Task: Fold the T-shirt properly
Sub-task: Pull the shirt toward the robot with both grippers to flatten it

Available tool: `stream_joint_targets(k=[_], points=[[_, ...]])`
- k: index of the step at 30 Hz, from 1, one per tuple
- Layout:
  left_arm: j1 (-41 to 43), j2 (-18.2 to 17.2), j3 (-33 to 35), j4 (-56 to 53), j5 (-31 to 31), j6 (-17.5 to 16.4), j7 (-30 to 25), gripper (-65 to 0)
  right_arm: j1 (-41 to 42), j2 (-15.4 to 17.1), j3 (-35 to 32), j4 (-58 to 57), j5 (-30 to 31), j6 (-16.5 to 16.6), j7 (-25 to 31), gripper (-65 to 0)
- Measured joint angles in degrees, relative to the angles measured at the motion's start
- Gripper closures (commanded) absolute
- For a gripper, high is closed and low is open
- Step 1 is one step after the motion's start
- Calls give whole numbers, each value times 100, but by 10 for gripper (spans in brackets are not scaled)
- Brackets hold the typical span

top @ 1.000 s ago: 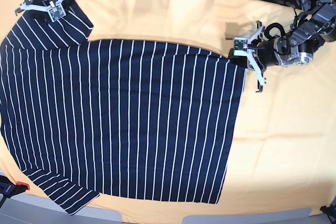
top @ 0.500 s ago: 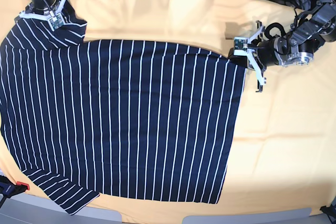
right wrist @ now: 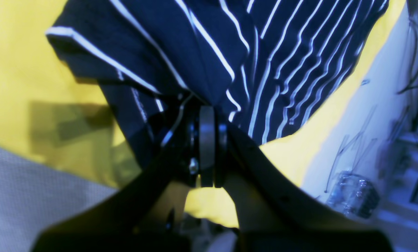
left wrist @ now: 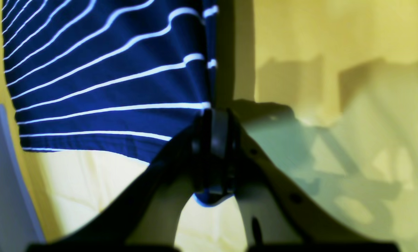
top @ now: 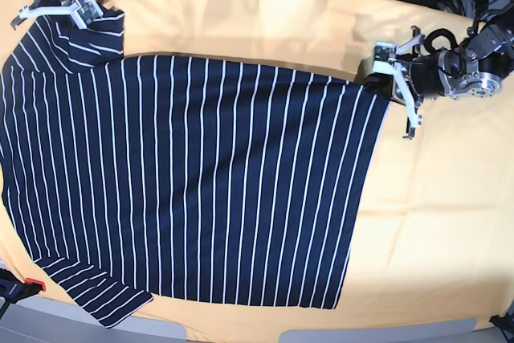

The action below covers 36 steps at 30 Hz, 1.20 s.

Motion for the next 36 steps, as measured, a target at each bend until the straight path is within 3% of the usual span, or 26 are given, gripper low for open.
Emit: stream_joint_targets(k=[5,9,10,24,29,36], points=[[-2,-245,0,199,-271,-444,0,0,-568,116,0,0,-358,-289,-101,0],[0,-326,-2,404,-612,-1139,-2,0,-927,116,0,70,-393,-297,-120,0],[0,-367,0,446,-638,-1178,-2,0,-1023,116,0,129,-398,-291,-153,0],[498,-1093,-2,992,-1029,-1167,11,0,-1364,116,4,297,-380,-326,-317,0],[527,-1104,-2,1102,-960,-1165,151,0,-1362,116,7,297,-380,-326,-326,0],[527,-1102,-2,1102,-708,-1165,136,0,-1362,116,4,297,-376,-323,-778,0]])
